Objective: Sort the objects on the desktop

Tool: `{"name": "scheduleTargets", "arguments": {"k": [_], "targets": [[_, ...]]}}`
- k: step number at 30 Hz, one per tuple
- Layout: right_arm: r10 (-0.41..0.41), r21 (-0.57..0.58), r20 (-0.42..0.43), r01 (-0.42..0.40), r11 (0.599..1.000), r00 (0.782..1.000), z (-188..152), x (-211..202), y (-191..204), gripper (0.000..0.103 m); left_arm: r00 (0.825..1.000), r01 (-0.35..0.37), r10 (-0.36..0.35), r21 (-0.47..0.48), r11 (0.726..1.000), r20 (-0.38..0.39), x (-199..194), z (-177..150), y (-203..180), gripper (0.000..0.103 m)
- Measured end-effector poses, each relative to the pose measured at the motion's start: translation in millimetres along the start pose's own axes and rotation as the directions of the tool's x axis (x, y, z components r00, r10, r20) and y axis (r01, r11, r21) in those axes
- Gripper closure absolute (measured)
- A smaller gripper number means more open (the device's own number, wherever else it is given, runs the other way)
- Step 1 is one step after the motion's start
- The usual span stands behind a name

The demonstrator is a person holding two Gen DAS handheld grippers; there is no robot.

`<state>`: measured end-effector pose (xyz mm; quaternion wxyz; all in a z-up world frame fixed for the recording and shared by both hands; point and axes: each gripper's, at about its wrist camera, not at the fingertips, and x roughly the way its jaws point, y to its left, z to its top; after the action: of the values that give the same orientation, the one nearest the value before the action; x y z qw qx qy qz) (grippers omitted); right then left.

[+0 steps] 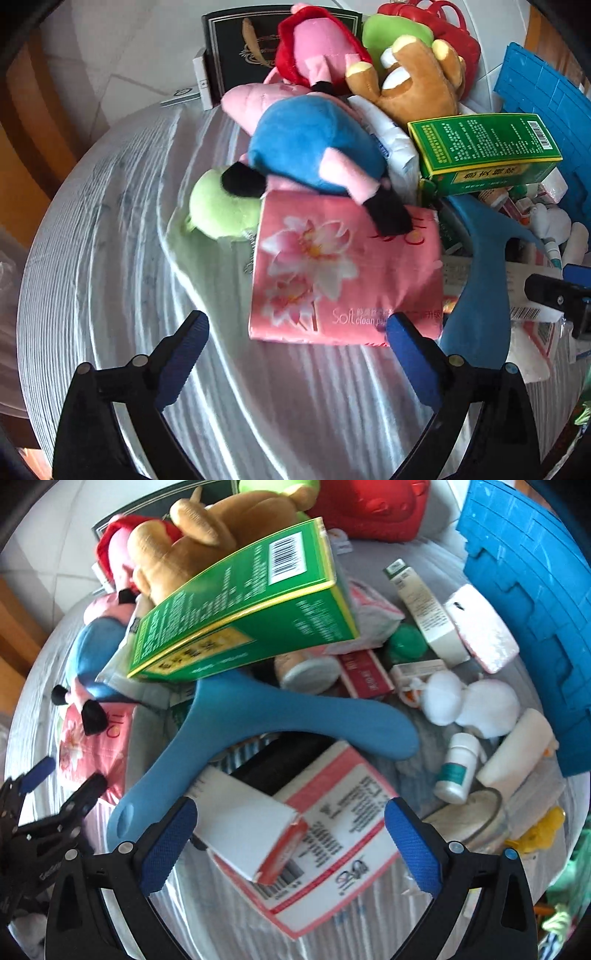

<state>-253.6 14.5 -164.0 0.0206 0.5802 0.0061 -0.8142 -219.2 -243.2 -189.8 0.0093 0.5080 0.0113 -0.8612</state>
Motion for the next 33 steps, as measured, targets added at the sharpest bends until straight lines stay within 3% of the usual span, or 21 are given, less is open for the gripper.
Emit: {"name": "scheduleTargets", "arguments": {"k": [2, 4, 5, 8, 12, 14, 16, 18, 19, 21, 24, 33], "targets": [[0.003, 0.001, -0.006, -0.003, 1.000, 1.000, -1, 2, 2, 0.000, 0.997, -0.076, 0.076, -0.001, 0.997, -0.008, -3, -6, 10, 0.004], [0.010, 0.002, -0.009, -0.010, 1.000, 1.000, -1, 3, 3, 0.000, 0.979, -0.203, 0.203, 0.016, 0.979, -0.017, -2, -8, 18, 0.005], [0.012, -0.001, -0.007, -0.012, 1.000, 1.000, -2, 3, 4, 0.000, 0.981, -0.191, 0.191, -0.007, 0.982, -0.025, -3, -8, 25, 0.006], [0.018, -0.004, 0.000, -0.018, 1.000, 1.000, -2, 2, 4, 0.000, 0.998, -0.065, 0.066, -0.097, 0.993, 0.005, -16, 0, 34, 0.006], [0.025, 0.007, 0.003, -0.025, 1.000, 1.000, 2, 2, -1, 0.000, 0.996, 0.020, -0.015, -0.054, 0.998, 0.086, -29, 18, 7, 0.006], [0.025, 0.013, 0.005, -0.025, 1.000, 1.000, 2, 2, -4, 0.000, 0.995, 0.072, -0.070, -0.028, 0.997, 0.077, -23, 27, -13, 0.006], [0.025, 0.022, 0.006, -0.025, 0.999, 1.000, 3, 2, -9, 0.000, 0.996, 0.080, -0.080, 0.002, 0.997, 0.034, -6, 30, -36, 0.006], [0.022, 0.024, 0.007, -0.022, 0.999, 1.000, 4, 2, -12, 0.000, 1.000, 0.020, -0.020, 0.054, 0.998, -0.009, 15, 28, -56, 0.006], [0.021, 0.025, 0.008, -0.021, 0.999, 1.000, 4, 2, -13, 0.000, 0.998, -0.060, 0.059, 0.103, 0.993, 0.015, 19, 28, -64, 0.006], [0.022, 0.028, 0.007, -0.022, 0.999, 1.000, 5, 2, -14, 0.000, 0.995, -0.098, 0.096, 0.141, 0.985, 0.022, 22, 27, -70, 0.005], [0.023, 0.019, 0.011, -0.023, 1.000, 1.000, 8, 1, -12, 0.000, 0.995, -0.098, 0.097, 0.096, 0.991, 0.012, 17, 23, -54, 0.005], [0.044, -0.022, -0.003, -0.044, 0.999, 0.999, 7, 9, 7, 0.000, 0.978, -0.209, 0.208, -0.031, 0.978, -0.016, 4, -7, 24, 0.005]]}}
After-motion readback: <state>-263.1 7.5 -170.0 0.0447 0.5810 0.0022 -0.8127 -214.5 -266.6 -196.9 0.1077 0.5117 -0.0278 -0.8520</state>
